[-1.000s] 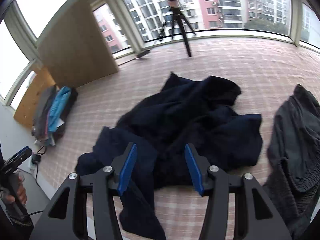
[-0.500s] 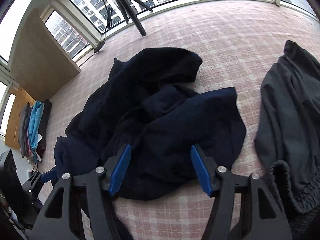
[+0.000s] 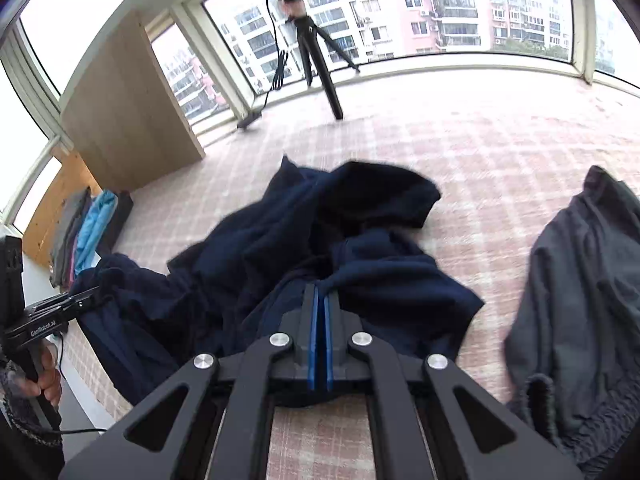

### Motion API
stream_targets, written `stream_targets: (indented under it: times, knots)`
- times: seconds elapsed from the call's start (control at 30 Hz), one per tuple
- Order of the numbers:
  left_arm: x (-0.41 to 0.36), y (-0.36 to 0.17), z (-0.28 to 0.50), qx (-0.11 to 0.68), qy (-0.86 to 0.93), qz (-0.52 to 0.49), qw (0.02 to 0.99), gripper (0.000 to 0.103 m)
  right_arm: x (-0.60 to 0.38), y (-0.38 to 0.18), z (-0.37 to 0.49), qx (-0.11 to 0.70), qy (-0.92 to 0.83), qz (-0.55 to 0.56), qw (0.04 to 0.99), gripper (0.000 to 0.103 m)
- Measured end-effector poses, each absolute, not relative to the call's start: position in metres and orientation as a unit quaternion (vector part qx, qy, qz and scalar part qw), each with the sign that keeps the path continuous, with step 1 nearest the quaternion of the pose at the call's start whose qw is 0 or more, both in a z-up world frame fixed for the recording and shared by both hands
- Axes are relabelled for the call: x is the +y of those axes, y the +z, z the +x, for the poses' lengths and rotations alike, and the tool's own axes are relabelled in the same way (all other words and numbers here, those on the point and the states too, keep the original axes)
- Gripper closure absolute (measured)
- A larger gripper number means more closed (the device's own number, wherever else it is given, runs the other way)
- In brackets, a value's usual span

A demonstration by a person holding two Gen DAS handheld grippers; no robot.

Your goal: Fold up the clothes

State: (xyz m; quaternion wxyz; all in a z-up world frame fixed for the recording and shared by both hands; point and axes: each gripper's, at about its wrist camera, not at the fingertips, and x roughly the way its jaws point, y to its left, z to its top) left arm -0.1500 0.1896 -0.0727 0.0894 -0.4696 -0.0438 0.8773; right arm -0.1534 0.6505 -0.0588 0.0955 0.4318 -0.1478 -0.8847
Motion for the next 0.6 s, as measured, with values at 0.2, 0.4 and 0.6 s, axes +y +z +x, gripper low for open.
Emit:
stream_targets:
  times: [0.2,0.4,0.6]
  knots:
    - [0.09,-0.088,-0.131,0.032,0.865,-0.488,-0.111,0.081,0.692,-0.039,-0.094,-0.105,-0.888,0.447,0.0,0.1]
    - [0.113,-0.099,-0.124,-0.005,0.861,-0.508,-0.025,0.065,0.698,-0.053,-0.084,-0.107,-0.866,0.487,-0.039,0.077]
    - [0.261,-0.112,-0.136,0.03,0.839,-0.512,0.181,0.046,0.659,-0.057,-0.148,-0.103,-0.879,0.463,0.037,0.039]
